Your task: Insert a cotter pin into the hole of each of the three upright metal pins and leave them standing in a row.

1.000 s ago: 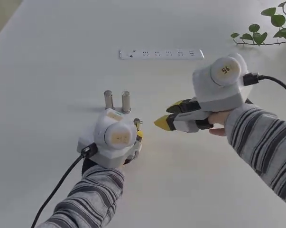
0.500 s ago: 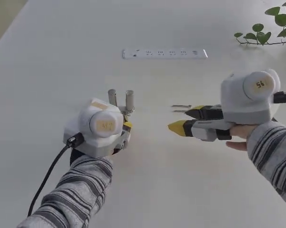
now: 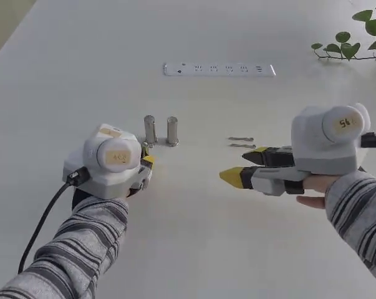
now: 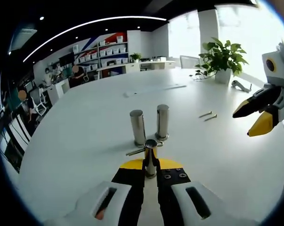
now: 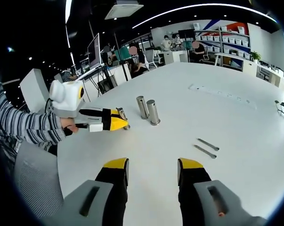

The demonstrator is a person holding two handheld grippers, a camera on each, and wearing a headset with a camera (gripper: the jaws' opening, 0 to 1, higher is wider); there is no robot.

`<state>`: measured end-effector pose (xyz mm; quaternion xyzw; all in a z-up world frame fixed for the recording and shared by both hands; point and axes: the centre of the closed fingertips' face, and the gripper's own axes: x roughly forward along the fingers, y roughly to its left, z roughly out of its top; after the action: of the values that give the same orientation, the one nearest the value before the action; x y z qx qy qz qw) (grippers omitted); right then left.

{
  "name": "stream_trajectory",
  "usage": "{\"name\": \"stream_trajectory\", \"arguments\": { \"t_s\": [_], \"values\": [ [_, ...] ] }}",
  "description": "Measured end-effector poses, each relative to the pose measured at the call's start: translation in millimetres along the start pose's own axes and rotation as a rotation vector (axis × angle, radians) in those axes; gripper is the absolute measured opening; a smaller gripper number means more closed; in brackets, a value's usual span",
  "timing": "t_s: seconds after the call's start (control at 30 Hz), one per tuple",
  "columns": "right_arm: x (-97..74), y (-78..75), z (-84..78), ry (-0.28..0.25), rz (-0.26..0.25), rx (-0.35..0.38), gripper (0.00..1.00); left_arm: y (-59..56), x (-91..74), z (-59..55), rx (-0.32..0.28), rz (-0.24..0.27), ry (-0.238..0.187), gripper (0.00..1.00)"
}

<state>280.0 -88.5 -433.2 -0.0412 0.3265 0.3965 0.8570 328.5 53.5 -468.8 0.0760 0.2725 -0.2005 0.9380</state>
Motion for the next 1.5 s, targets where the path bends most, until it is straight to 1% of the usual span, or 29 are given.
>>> {"name": "stream_trajectory", "arguments": {
  "t_s": [0.03, 0.07, 0.23, 0.4, 0.53, 0.67, 0.83, 0.93, 1.07, 1.17, 1.27, 1.43, 1.5],
  "values": [
    [0.1, -0.4, 0.2, -0.001, -0.001, 0.0, 0.38, 1.3, 0.1, -1.2, 0.002, 0.002, 0.001, 0.05],
    [0.3, -0.7, 0.9, -0.003, -0.002, 0.0, 0.38, 2.2, 0.4, -0.5, -0.002, 0.002, -0.007, 0.05],
    [1.1, -2.2, 0.9, 0.001, -0.003, -0.001, 0.38, 2.4, -0.9, -1.8, -0.017, -0.001, -0.018, 0.05],
    [1.9, -1.9, 1.0, 0.001, 0.0, -0.001, 0.38, 1.4, -2.0, -2.5, -0.015, -0.001, -0.023, 0.05],
    [2.4, -1.4, 0.6, 0.003, 0.002, 0.0, 0.38, 1.5, -1.9, -2.8, -0.02, 0.002, -0.023, 0.06],
    [2.2, -1.6, -0.5, 0.008, 0.0, 0.0, 0.38, 1.6, -3.0, -3.7, -0.025, 0.016, -0.024, 0.06],
    [2.1, -1.9, -0.2, 0.011, -0.002, -0.001, 0.38, 2.4, -2.1, -3.6, -0.021, 0.015, -0.024, 0.06],
    [3.2, -1.1, 0.8, 0.009, 0.001, -0.002, 0.38, 2.4, -2.4, -4.1, -0.033, 0.012, -0.021, 0.06],
    [5.6, 0.9, 3.0, 0.005, 0.005, 0.001, 0.38, 2.2, -3.5, -6.2, -0.031, 0.009, -0.014, 0.1],
    [8.4, 2.7, 6.7, -0.004, 0.007, -0.001, 0.39, 2.3, -4.2, -6.3, -0.031, 0.004, -0.012, 0.13],
    [13.9, 4.8, 14.4, -0.022, 0.012, -0.007, 0.39, 1.8, -6.4, -6.5, -0.05, -0.002, -0.01, 0.19],
    [27.7, 9.1, 35.1, -0.07, 0.022, -0.04, 0.39, 0.1, -12.6, -7.5, -0.046, -0.016, -0.006, 0.26],
    [34.6, 9.7, 43.7, -0.088, 0.023, -0.05, 0.38, 4.1, -15.7, -9.1, -0.056, 0.002, -0.002, 0.3]
  ]
}}
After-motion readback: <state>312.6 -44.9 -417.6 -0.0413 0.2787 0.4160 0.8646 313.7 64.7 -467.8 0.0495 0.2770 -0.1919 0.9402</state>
